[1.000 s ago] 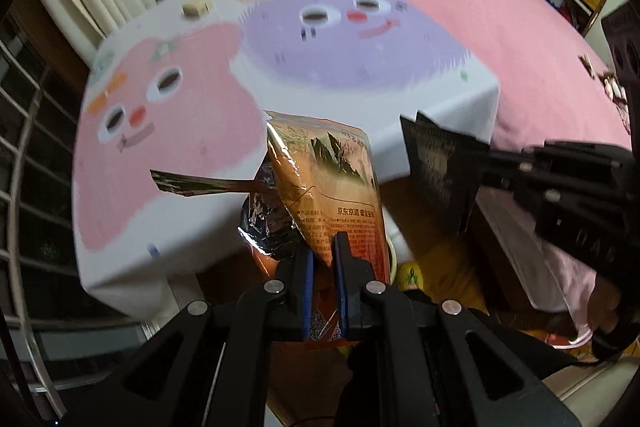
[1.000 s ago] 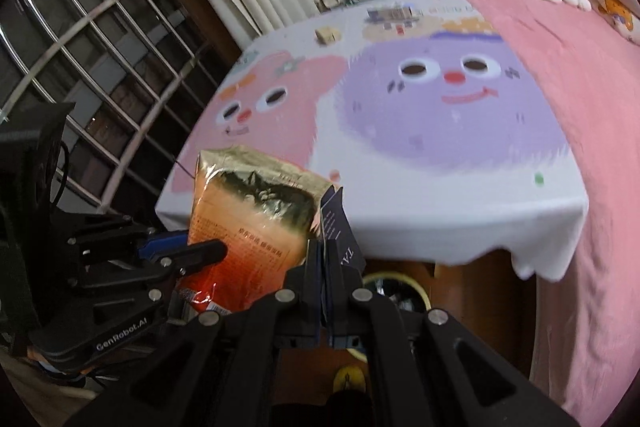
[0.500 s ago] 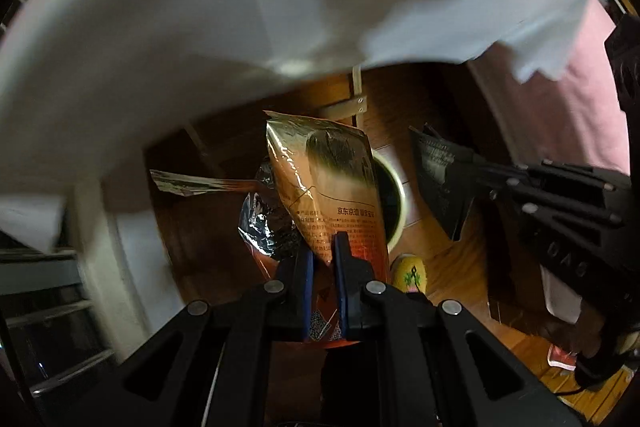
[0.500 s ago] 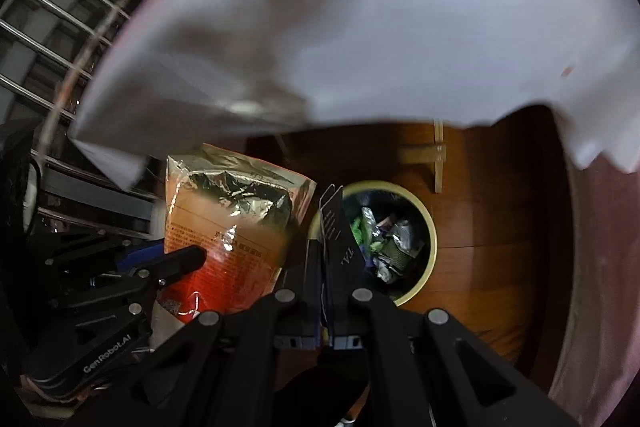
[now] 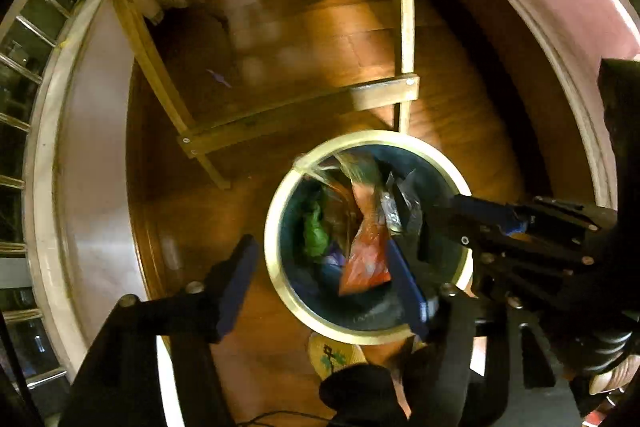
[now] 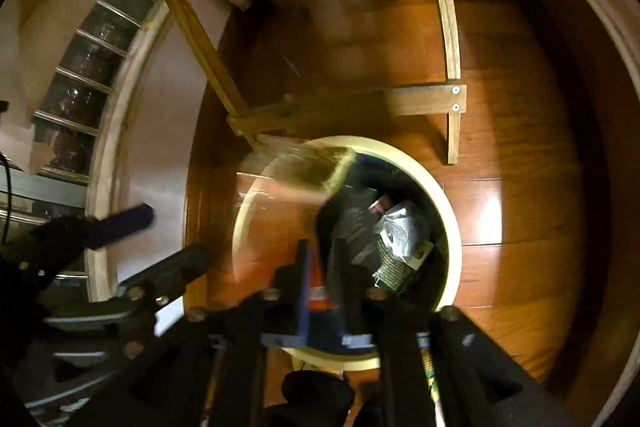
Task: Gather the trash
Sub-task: 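Open both tools over the bin to drop the bag and box, then raise both tools back over the bed, then grasp the beige crumpled paper with the left tool while the right tool grasps the white-purple box, then carry the beige paper and white-purple box down toward the bin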
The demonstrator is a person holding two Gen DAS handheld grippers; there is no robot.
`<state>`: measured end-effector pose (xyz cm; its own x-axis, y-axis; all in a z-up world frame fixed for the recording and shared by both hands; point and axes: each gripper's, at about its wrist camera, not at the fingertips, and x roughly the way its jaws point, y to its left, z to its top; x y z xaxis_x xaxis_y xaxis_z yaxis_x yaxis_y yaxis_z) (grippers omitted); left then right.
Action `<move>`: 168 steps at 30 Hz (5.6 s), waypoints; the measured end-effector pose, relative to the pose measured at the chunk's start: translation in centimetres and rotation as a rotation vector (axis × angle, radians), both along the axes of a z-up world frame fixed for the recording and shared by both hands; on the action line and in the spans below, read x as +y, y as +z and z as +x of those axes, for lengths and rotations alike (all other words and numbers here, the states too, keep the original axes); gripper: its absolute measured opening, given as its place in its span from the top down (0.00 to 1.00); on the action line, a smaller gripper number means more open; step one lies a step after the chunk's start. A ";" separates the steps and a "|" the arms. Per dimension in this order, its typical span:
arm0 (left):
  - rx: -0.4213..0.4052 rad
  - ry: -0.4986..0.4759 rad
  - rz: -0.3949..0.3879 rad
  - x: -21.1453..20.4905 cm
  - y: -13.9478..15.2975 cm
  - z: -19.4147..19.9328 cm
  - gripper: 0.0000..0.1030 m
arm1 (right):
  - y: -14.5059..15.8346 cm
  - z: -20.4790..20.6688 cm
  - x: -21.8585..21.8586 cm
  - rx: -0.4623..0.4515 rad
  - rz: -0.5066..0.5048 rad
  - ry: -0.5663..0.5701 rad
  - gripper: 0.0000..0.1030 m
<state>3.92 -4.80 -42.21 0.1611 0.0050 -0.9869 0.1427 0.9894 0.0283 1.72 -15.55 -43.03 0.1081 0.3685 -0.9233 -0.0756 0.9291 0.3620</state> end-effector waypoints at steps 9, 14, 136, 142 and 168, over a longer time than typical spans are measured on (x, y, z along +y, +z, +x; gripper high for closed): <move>-0.026 0.074 0.003 2.5 2.0 -0.6 0.14 | 2.5 0.4 -0.6 -0.012 0.003 -0.024 0.63; -0.046 0.078 -0.011 3.0 5.7 -1.5 0.14 | 6.5 -0.3 -0.7 -0.030 -0.012 -0.040 0.63; -0.274 0.512 -0.134 8.4 37.0 37.8 0.56 | 39.7 41.9 0.8 -0.450 0.049 0.422 0.65; -0.314 0.406 -0.196 9.0 41.3 31.3 0.56 | 43.9 34.4 2.0 -0.491 0.062 0.347 0.65; -0.208 -0.099 -0.271 8.9 40.4 2.7 0.56 | 42.0 1.4 5.9 -0.316 -0.028 0.039 0.65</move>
<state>6.58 4.10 -1.83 0.3450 -0.2786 -0.8963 0.2573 0.9464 -0.1951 3.13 -9.63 -0.99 0.3778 0.3528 -0.8560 -0.2163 0.9326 0.2889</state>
